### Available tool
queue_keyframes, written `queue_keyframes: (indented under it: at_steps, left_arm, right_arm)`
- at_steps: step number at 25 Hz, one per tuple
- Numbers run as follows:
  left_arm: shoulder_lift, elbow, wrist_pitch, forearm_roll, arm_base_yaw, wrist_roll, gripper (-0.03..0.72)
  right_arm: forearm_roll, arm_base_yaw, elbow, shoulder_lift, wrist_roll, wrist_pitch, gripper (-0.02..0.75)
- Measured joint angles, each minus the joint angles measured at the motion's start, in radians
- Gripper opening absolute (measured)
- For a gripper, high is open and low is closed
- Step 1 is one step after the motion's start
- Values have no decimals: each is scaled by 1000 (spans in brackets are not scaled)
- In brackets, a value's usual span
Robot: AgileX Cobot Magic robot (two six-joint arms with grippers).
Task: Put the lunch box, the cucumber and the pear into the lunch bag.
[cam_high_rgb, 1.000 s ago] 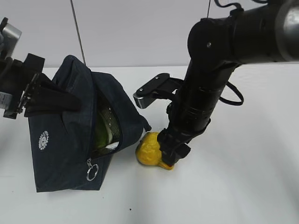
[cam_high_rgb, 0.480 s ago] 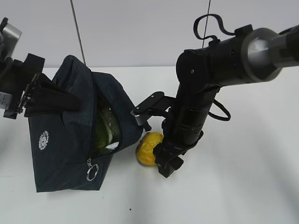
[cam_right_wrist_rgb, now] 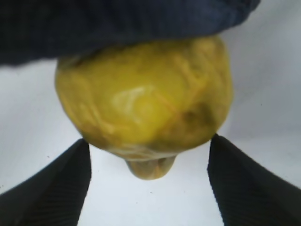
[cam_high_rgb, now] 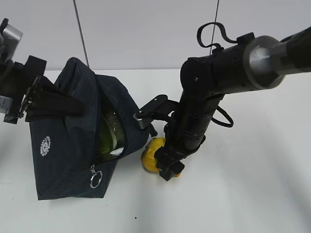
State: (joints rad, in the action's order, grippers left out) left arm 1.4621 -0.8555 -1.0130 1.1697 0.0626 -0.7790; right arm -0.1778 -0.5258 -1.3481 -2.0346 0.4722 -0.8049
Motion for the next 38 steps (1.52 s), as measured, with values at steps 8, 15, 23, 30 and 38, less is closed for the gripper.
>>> queue_keyframes:
  at_steps: [8, 15, 23, 30, 38]
  left_arm:
    - [0, 0, -1, 0, 0, 0, -15]
    - [0, 0, -2, 0, 0, 0, -15]
    - [0, 0, -3, 0, 0, 0, -15]
    - [0, 0, -12, 1, 0, 0, -15]
    - [0, 0, -17, 1, 0, 0, -15]
  right_arm:
    - [0, 0, 0, 0, 3, 15, 595]
    - [-1, 0, 0, 0, 5, 21, 595]
    - [-1, 0, -2, -25, 24, 21, 594]
    - [-2, 0, -2, -39, 26, 21, 594]
    - [-4, 0, -4, -54, 26, 28, 506]
